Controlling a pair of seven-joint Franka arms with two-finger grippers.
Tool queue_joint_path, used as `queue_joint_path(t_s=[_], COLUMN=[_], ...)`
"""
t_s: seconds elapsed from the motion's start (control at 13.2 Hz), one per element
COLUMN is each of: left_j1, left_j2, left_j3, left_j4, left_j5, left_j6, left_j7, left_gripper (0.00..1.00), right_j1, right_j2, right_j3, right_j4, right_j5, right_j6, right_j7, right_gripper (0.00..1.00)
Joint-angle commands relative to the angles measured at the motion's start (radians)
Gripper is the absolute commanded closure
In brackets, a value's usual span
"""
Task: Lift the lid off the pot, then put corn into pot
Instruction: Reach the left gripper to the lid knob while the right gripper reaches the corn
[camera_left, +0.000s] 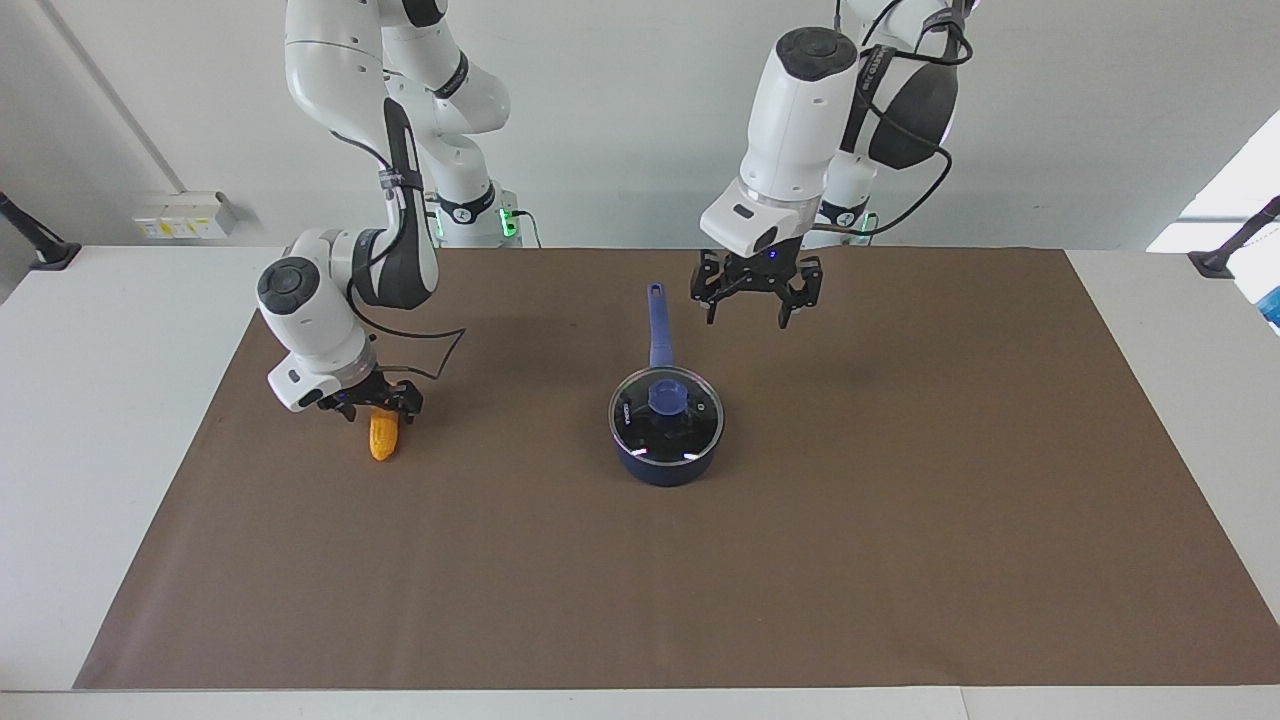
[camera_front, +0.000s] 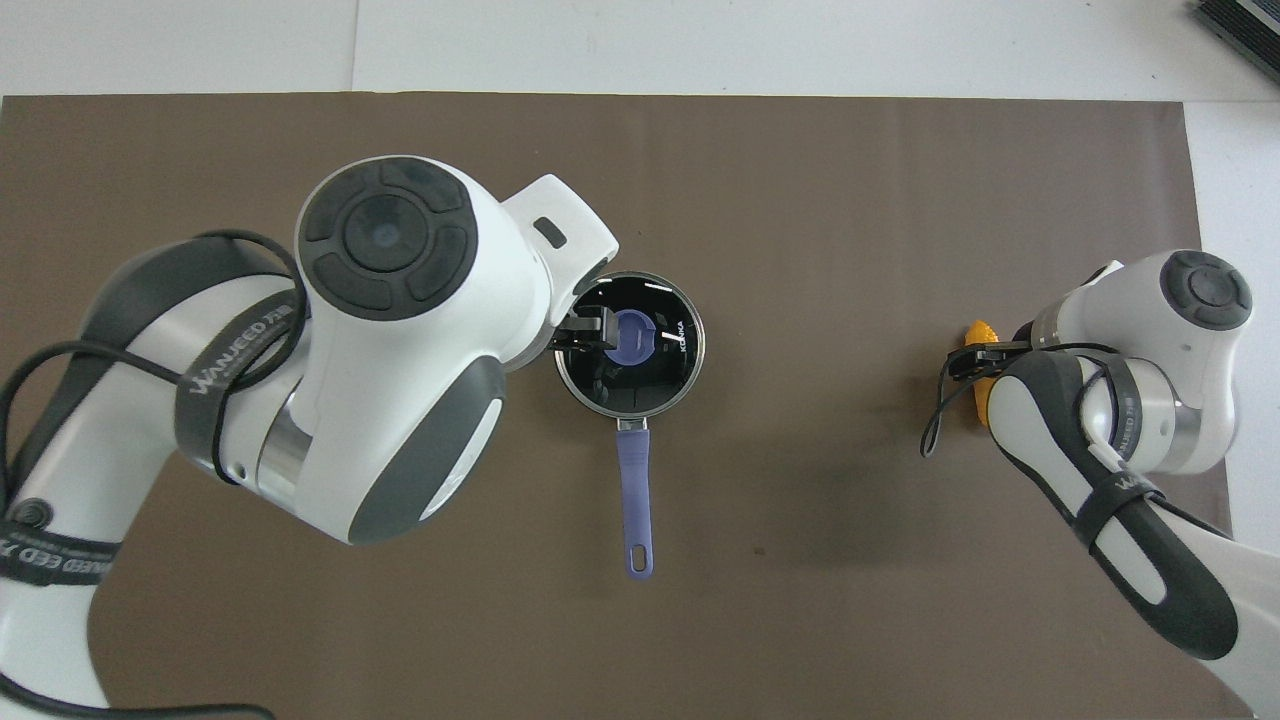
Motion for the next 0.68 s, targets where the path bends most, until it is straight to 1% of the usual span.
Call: queue_joint_path(t_s=[0.0,0.08,0.15,0.3,0.38,0.46,0.53,0.61], left_j1=[-0.065,-0.067,-0.075,-0.099,-0.108,-0.11,-0.11,-0.11], left_j2=[0.083,0.088,0.103,0.164,0.181,0.194,0.203,0.22], left_j3=[0.016,0.016,0.016,0.016,0.016,0.016,0.016,0.016], left_j4=[0.015,0.012,0.014,0.021,0.027,0.029,0.029,0.032], left_j5=[0.053,0.052,0.05,0.052,0.052,0.052,0.052,0.052], left_j6=[0.08,0.107,0.116,0.142,0.169,0.182,0.199,0.216], left_j7=[-0.098,-0.105,-0.106,-0.135,-0.144,-0.144,-0.144,-0.146], left_gripper=[0.0,0.0,0.0,0.0,0.0,0.0,0.0,0.0], right_j1=[-0.001,-0.001,-0.004,-0.01,-0.01,-0.006,0.0,0.0], right_j2=[-0.001,-0.001,-0.001,-0.001,-0.001,0.003,0.016,0.025], right_j3=[0.004,0.004,0.004,0.004,0.004,0.004,0.004,0.006], right_j4=[-0.009,-0.009,-0.009,-0.02,-0.02,-0.01,0.021,0.061], right_j5=[-0.007,-0.007,-0.007,-0.007,-0.007,-0.008,-0.012,-0.01], right_j6=[0.02,0.014,0.013,0.008,0.01,0.01,0.013,0.005], right_j7=[-0.009,-0.027,-0.044,-0.059,-0.059,-0.059,-0.061,-0.052], right_gripper=[0.11,0.32,0.42,0.42,0.42,0.75,1.0,1.0])
